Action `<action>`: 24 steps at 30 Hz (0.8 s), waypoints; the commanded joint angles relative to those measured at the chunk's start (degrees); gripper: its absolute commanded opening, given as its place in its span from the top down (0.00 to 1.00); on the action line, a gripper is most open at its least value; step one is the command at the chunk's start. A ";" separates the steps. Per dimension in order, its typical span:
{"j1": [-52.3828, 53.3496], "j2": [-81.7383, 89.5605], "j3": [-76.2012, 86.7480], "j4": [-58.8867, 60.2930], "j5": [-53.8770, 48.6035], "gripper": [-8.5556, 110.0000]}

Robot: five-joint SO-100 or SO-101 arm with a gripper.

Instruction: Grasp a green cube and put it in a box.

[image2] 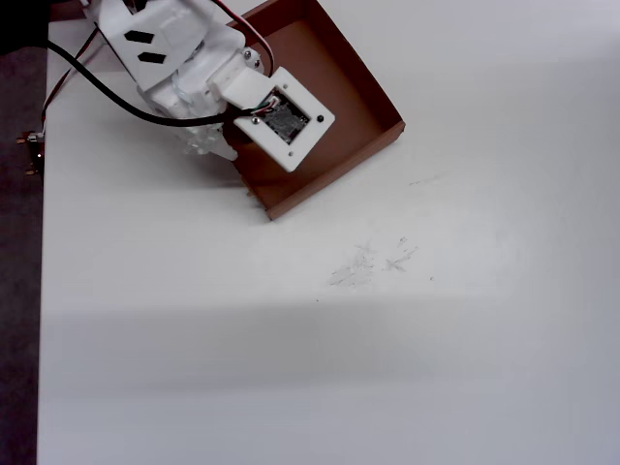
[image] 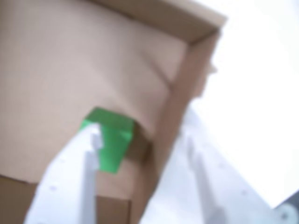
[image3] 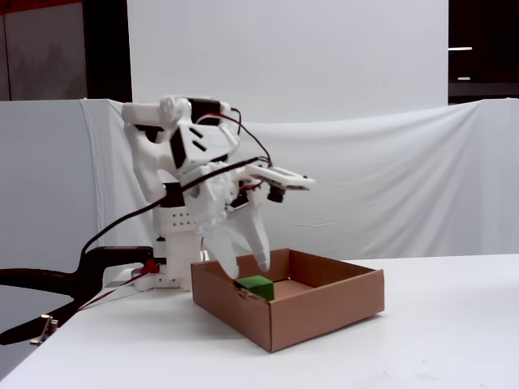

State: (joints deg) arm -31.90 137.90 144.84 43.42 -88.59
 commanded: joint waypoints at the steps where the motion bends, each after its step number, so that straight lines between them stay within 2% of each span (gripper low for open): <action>1: 5.62 4.48 -3.78 1.41 3.08 0.74; 10: 22.85 11.95 -5.36 11.60 13.27 0.74; 19: 37.79 22.94 9.23 16.88 14.77 0.74; 24: 42.36 32.96 16.00 20.92 16.70 0.74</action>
State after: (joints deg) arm 8.88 166.82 159.79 63.02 -73.04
